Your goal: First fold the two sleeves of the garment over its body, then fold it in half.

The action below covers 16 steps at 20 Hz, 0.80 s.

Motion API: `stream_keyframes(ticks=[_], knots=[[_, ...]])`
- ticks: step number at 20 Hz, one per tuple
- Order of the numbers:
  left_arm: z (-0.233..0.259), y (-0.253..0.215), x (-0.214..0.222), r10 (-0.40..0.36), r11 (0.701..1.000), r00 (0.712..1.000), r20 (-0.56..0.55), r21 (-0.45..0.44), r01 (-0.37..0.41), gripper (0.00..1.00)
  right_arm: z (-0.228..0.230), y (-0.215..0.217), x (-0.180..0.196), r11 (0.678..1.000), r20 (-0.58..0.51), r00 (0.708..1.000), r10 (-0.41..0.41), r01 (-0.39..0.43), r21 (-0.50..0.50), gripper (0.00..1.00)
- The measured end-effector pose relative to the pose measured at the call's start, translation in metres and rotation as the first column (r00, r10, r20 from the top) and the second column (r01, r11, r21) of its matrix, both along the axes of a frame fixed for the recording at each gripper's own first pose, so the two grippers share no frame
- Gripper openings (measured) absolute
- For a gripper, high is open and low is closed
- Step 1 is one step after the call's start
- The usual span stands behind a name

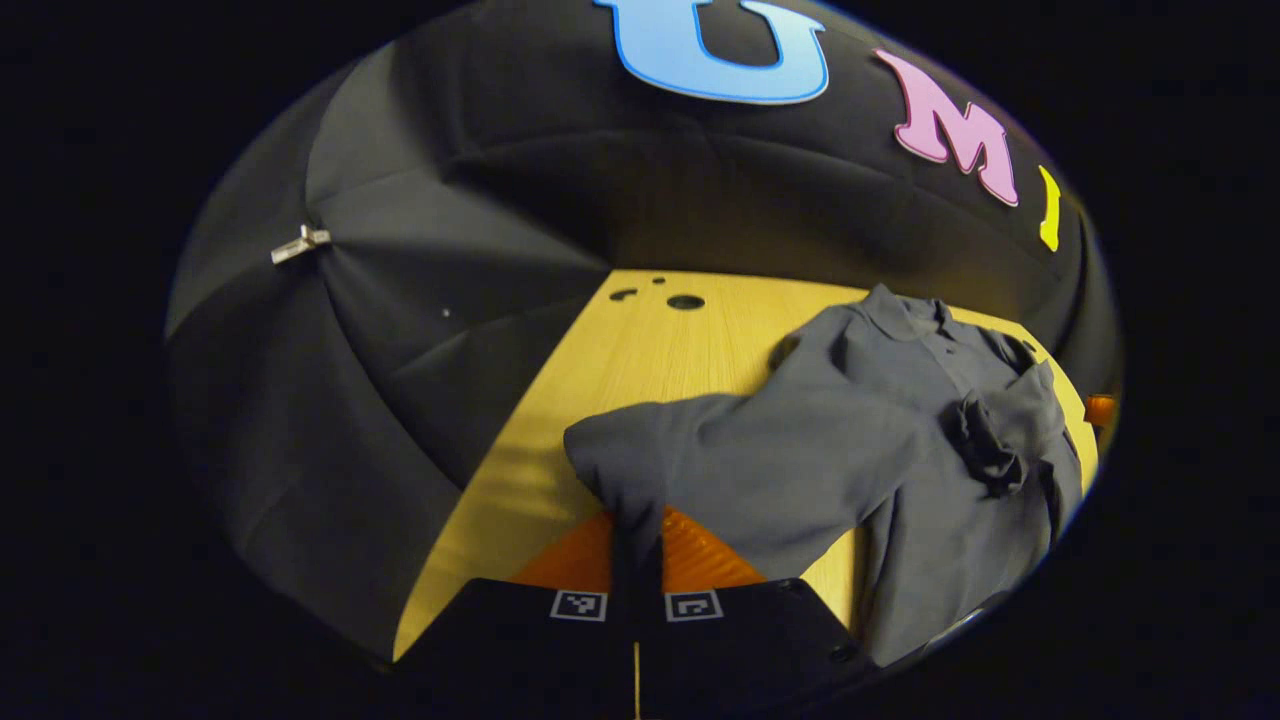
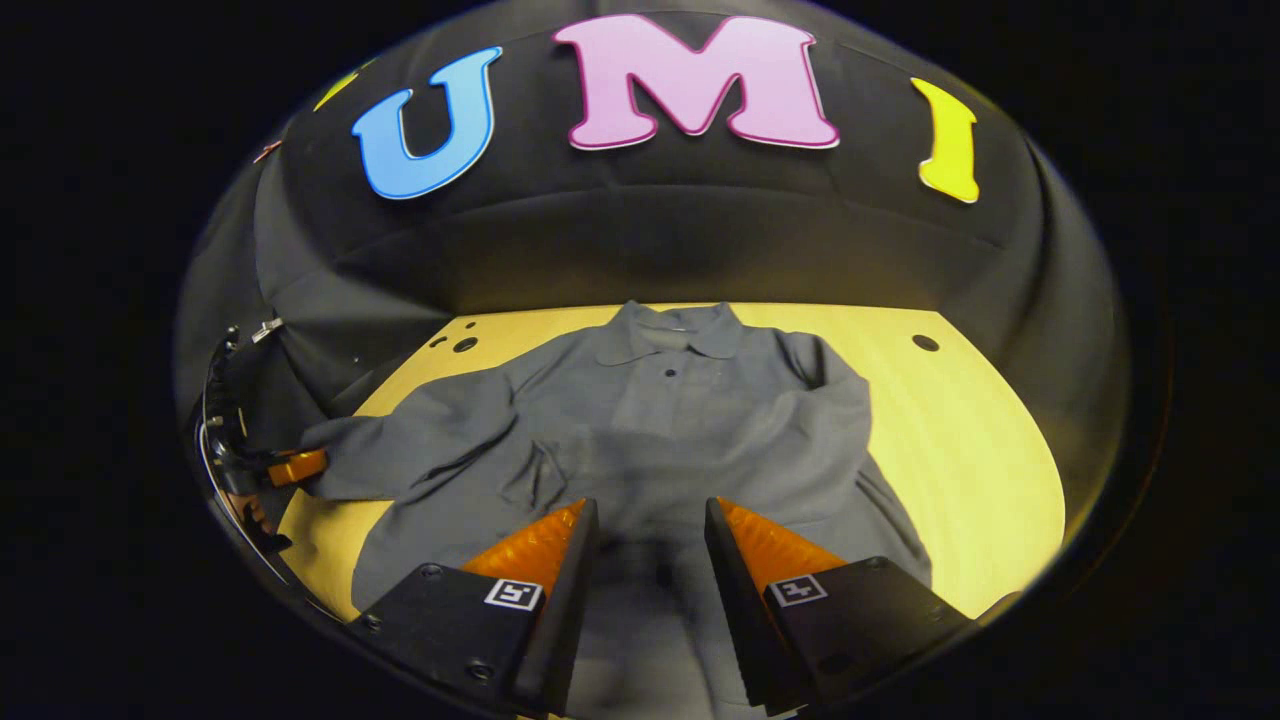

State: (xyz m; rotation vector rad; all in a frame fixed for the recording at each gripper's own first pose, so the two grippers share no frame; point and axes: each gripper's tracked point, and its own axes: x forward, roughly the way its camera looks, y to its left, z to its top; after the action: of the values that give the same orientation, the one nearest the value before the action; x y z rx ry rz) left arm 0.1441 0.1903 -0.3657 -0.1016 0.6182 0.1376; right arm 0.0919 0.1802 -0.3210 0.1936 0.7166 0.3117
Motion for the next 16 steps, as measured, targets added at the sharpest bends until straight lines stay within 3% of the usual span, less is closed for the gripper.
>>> stream_keyframes(ticks=[5, 9, 16], knots=[[0.08, -0.021, 0.001, 0.018, 1.0, 0.993, 0.113, -0.009, -0.017, 0.07, 0.007, -0.054, -0.012, 0.999, 0.011, 0.999, -0.049, 0.049, 0.014, 0.71], [0.137, -0.059, 0.01, -0.002, 1.0, 0.982, 0.19, -0.014, 0.005, 0.07, 0.005, -0.091, -0.015, 0.999, 0.023, 0.999, -0.041, 0.041, -0.008, 0.71], [0.188, -0.178, 0.032, -0.149, 0.989, 0.956, 0.253, 0.029, 0.147, 0.07, -0.012, -0.131, -0.013, 0.998, 0.01, 0.998, -0.062, 0.062, 0.007, 0.71]])
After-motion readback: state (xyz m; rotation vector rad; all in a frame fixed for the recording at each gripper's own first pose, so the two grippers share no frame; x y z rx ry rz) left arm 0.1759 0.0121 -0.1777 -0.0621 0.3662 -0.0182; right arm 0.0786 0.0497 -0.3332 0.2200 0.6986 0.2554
